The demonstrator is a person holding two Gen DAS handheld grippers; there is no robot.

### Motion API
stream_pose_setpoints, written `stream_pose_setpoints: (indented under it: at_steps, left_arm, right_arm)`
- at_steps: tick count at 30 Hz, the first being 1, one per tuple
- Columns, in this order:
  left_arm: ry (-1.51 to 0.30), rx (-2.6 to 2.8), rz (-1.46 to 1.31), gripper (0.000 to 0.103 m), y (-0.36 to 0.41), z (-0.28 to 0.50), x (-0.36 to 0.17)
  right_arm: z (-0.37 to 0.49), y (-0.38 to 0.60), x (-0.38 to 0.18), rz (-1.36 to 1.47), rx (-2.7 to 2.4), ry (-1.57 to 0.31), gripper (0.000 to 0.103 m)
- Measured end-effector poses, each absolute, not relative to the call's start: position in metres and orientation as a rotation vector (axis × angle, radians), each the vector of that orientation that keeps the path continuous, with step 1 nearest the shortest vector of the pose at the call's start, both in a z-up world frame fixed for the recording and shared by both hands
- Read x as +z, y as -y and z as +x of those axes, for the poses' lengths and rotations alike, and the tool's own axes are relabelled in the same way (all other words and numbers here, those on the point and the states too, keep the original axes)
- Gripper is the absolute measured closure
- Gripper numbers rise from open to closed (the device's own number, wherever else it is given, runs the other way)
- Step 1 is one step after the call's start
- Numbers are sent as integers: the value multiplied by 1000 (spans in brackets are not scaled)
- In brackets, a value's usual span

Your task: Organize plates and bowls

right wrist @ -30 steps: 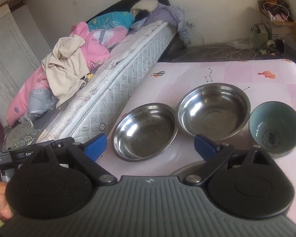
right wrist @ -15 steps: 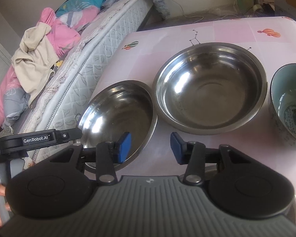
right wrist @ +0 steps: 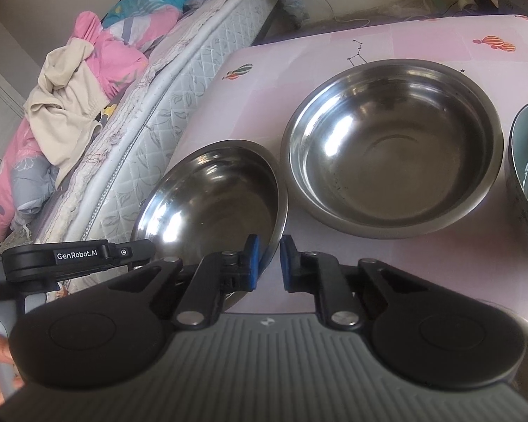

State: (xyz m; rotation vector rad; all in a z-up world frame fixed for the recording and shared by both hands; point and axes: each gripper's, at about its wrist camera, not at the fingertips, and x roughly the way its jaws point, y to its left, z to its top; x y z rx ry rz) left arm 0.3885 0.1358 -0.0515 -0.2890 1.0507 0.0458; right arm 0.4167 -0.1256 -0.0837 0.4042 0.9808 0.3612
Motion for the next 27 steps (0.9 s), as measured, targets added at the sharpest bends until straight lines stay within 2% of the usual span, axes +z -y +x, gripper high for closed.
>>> stream_pose_setpoints:
  at_steps: [27]
  left_arm:
    - [-980, 50, -204, 90, -137, 348, -21]
  right_arm:
    - [388, 111, -50, 264, 444, -925, 90]
